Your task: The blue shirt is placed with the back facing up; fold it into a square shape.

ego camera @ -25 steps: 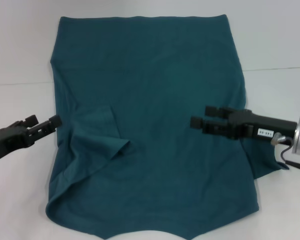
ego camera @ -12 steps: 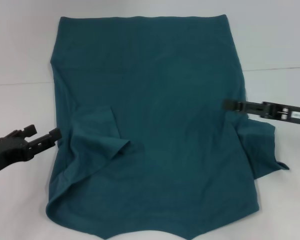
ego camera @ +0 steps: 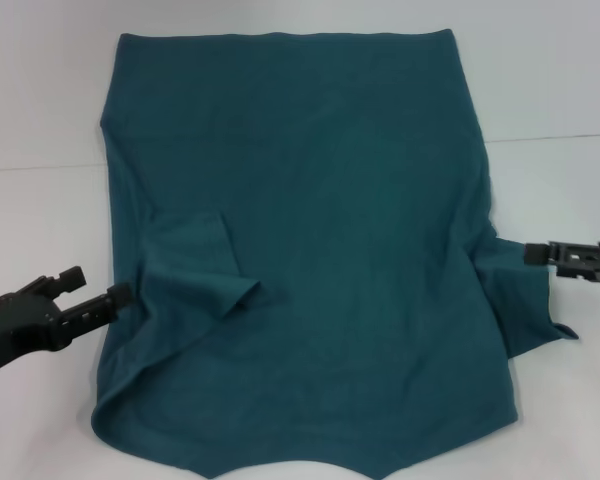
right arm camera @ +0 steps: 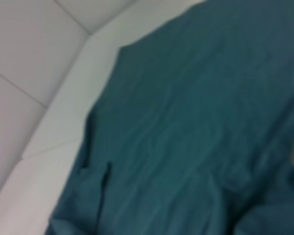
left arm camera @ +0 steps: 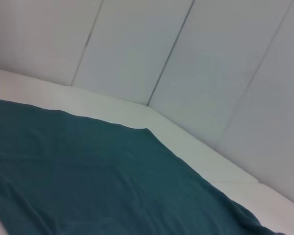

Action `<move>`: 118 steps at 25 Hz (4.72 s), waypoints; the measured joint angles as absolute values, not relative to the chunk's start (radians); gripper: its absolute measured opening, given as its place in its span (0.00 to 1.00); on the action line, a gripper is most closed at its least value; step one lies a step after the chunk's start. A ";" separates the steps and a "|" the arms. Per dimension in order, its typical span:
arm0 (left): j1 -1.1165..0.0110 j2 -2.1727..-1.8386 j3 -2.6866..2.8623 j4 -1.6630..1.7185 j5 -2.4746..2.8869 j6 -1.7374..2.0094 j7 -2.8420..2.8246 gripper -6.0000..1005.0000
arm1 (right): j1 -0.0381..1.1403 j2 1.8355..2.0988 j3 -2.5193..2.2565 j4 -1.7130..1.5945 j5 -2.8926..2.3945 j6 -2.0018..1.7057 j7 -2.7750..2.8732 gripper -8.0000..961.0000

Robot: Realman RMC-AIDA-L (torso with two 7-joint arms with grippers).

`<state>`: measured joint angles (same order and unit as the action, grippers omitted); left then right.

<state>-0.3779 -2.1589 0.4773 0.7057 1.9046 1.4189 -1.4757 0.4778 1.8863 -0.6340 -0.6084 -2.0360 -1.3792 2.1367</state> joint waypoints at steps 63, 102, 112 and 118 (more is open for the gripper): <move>-0.405 -2.157 0.525 0.739 2.100 1.615 -1.300 0.94 | 0.456 1.973 -0.446 -0.648 -2.045 -1.297 1.976 0.06; -0.428 -2.154 0.515 0.725 2.091 1.594 -1.318 0.92 | 0.622 2.012 -0.682 -0.674 -2.005 -1.375 2.018 0.21; -0.431 -2.154 0.516 0.724 2.091 1.589 -1.326 0.92 | 0.566 1.955 -0.654 -0.664 -2.027 -1.376 2.087 0.66; -0.432 -2.154 0.515 0.726 2.093 1.588 -1.348 0.91 | 0.532 1.916 -0.650 -0.665 -2.082 -1.416 2.149 0.95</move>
<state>-0.4318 -2.1537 0.5151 0.7256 2.0930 1.5879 -1.3481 0.5317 1.9161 -0.6499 -0.6646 -2.0816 -1.4162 2.1487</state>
